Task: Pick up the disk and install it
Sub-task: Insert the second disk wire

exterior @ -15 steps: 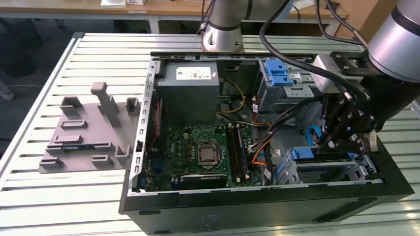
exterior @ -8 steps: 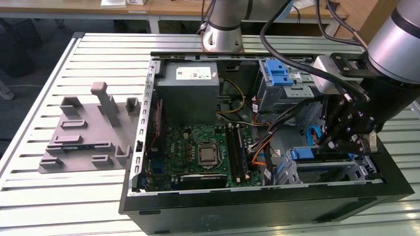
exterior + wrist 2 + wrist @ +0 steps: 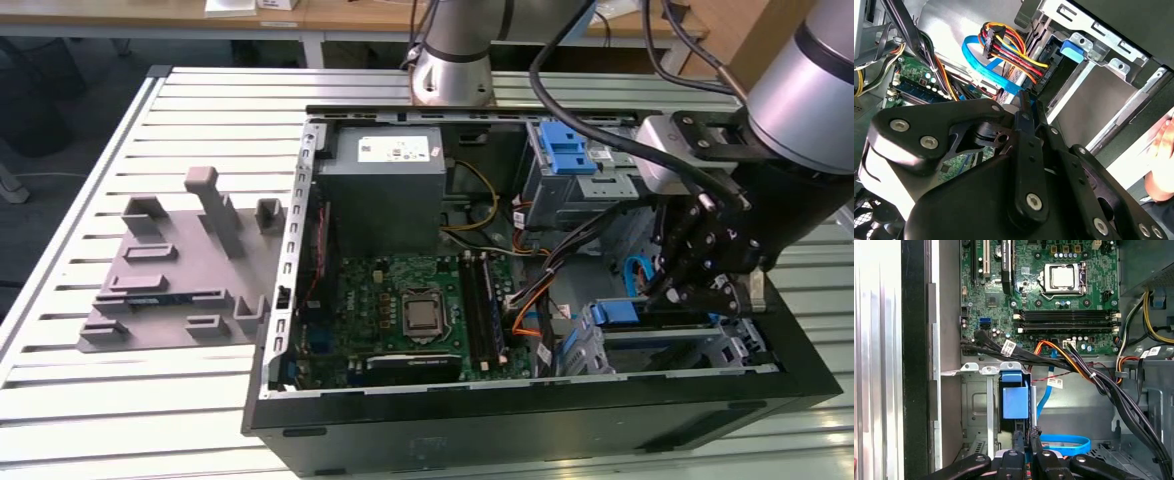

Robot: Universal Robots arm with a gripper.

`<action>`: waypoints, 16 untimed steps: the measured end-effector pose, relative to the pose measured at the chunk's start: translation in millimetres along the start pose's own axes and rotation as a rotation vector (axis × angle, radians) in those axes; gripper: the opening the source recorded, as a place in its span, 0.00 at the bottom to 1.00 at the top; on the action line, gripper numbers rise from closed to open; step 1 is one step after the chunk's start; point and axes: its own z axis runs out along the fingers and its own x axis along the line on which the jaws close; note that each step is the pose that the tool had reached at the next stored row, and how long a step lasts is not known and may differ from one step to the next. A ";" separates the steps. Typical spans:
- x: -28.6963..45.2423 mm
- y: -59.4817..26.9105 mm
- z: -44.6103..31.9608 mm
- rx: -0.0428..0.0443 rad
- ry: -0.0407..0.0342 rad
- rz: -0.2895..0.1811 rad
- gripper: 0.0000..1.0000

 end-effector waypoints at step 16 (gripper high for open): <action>3.7 -1.1 4.1 -0.0001 -0.0017 0.000 0.16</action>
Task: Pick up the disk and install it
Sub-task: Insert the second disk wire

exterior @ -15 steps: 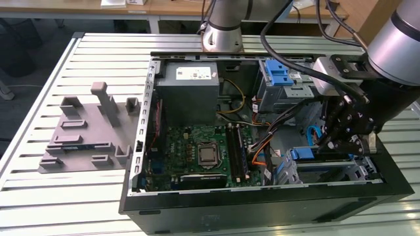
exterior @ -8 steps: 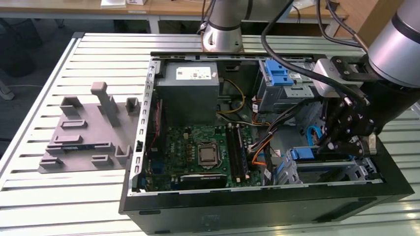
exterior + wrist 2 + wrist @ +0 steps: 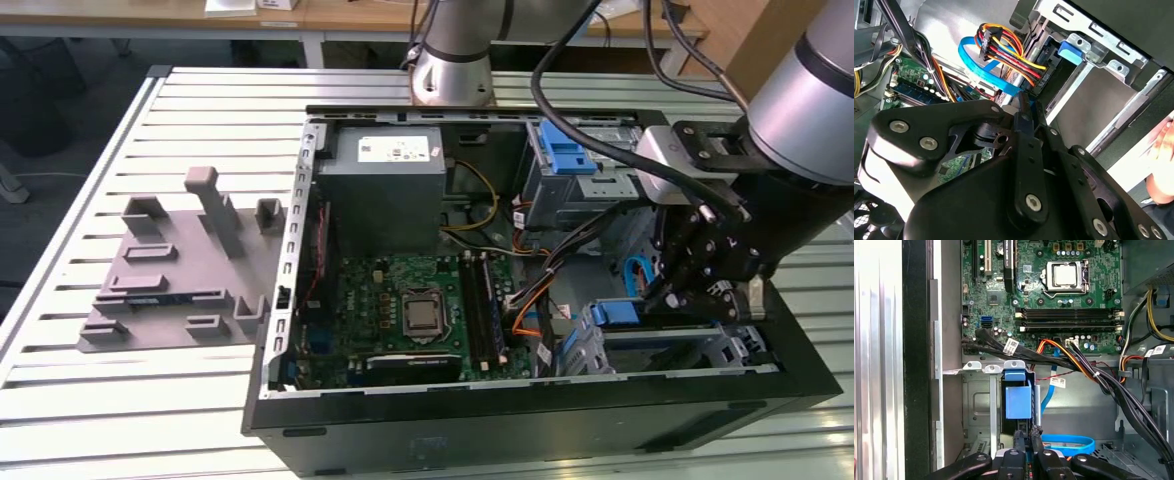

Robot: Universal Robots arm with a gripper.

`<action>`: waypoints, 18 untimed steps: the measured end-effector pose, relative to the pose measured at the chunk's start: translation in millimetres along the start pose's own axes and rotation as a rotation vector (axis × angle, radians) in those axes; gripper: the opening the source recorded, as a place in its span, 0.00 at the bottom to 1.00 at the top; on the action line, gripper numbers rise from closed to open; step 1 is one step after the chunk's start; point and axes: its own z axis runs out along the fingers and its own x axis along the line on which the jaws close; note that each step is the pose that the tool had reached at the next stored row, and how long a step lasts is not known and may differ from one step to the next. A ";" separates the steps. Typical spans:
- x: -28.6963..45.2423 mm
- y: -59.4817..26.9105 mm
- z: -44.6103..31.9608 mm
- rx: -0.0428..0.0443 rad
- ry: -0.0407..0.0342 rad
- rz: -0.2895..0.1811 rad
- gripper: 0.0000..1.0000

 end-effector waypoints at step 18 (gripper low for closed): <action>-0.1 0.2 -11.9 -0.0002 -0.0005 0.000 0.11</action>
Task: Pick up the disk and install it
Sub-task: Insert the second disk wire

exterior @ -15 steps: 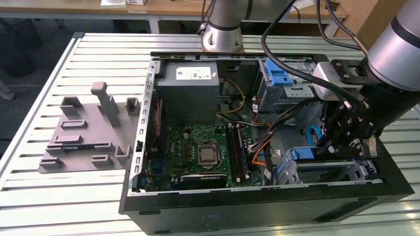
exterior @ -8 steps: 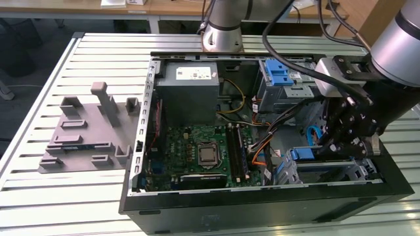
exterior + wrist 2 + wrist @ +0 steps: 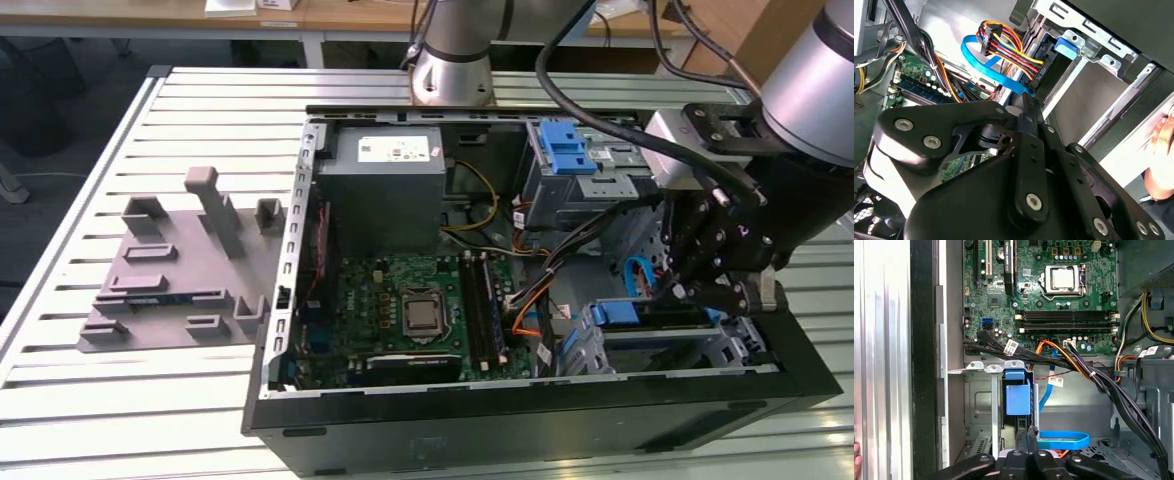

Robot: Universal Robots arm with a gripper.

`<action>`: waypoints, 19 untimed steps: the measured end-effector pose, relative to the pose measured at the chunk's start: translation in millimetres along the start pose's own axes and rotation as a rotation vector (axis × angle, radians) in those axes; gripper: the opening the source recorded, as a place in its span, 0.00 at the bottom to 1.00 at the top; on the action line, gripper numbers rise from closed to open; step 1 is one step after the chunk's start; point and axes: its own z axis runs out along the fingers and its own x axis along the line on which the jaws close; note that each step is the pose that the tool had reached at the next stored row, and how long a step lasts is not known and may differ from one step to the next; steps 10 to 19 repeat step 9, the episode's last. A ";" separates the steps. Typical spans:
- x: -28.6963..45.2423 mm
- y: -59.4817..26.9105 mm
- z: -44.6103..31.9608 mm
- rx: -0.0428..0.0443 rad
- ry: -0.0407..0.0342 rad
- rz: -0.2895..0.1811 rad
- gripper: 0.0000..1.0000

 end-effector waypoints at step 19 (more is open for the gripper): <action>0.0 0.0 -0.2 0.0000 0.0002 0.000 0.11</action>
